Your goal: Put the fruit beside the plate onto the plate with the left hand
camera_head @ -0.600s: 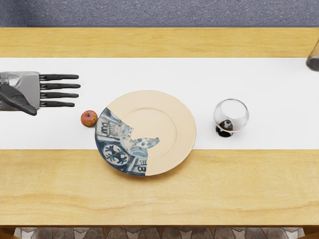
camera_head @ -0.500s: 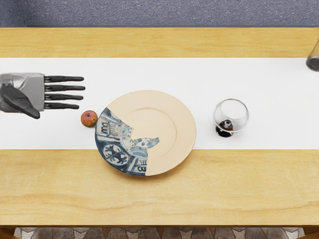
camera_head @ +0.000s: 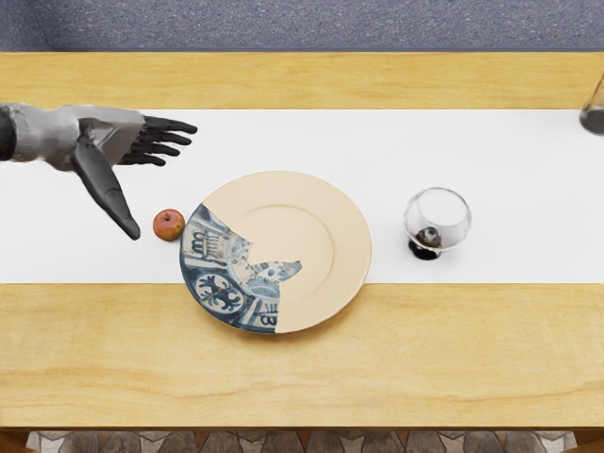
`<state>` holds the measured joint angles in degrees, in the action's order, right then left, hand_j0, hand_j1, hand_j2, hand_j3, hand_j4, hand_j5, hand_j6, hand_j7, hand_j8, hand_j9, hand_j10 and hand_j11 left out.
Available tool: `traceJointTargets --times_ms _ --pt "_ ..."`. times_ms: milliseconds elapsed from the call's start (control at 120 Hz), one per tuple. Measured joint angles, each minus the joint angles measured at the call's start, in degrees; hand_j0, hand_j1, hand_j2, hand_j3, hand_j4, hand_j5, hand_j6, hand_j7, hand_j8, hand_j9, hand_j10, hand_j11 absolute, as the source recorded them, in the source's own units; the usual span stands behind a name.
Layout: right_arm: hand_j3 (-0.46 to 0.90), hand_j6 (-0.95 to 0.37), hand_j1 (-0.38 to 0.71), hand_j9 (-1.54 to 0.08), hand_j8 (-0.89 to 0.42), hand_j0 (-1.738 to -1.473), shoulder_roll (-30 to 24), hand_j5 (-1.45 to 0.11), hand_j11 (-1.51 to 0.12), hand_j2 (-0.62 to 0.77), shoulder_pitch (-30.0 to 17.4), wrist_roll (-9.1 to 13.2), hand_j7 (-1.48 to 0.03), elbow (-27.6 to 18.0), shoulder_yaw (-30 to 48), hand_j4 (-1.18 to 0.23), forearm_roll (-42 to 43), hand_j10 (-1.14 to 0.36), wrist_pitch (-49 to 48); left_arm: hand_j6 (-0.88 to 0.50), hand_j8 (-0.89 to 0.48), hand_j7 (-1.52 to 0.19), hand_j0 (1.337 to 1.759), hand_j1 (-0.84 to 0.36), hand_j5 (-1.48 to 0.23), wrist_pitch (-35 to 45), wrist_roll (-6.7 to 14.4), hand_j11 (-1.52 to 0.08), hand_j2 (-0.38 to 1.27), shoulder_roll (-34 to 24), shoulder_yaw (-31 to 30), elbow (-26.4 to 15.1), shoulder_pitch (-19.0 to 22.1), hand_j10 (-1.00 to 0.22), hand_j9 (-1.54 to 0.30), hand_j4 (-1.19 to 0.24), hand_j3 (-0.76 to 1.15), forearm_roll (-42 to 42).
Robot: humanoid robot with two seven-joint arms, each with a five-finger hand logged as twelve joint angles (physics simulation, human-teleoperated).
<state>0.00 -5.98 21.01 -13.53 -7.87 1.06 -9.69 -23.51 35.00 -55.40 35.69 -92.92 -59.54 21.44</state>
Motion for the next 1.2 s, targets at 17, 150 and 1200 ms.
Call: traceJointTargets --times_ms 17,150,1200 --pt "0.0 0.0 -0.35 0.0 0.0 -1.658 0.0 0.0 0.0 0.0 0.0 0.0 0.0 0.01 0.01 0.0 0.0 0.0 0.0 -0.01 -0.01 -0.02 1.658 0.33 -0.02 1.37 0.0 -0.02 0.0 1.23 -0.08 -0.35 0.07 -0.01 -0.02 -0.01 0.0 2.63" --pt "0.0 0.0 -0.35 0.0 0.0 -1.658 0.0 0.0 0.0 0.0 0.04 0.0 0.0 0.06 0.07 0.0 -0.06 0.0 0.07 -0.02 -0.02 -0.02 1.658 0.33 -0.02 10.76 0.0 -0.02 0.0 8.13 -3.96 -1.72 0.89 -0.02 -0.02 -0.02 0.0 23.89" --pt "0.0 0.0 -0.35 0.0 0.0 -1.658 0.0 0.0 0.0 0.0 0.18 -0.09 0.0 0.34 0.05 0.0 0.06 0.0 0.52 -0.16 -0.16 -0.2 1.658 0.16 -0.2 24.89 0.0 -0.2 0.03 19.01 -10.2 8.61 12.86 -0.16 -0.2 -0.16 0.0 48.91"
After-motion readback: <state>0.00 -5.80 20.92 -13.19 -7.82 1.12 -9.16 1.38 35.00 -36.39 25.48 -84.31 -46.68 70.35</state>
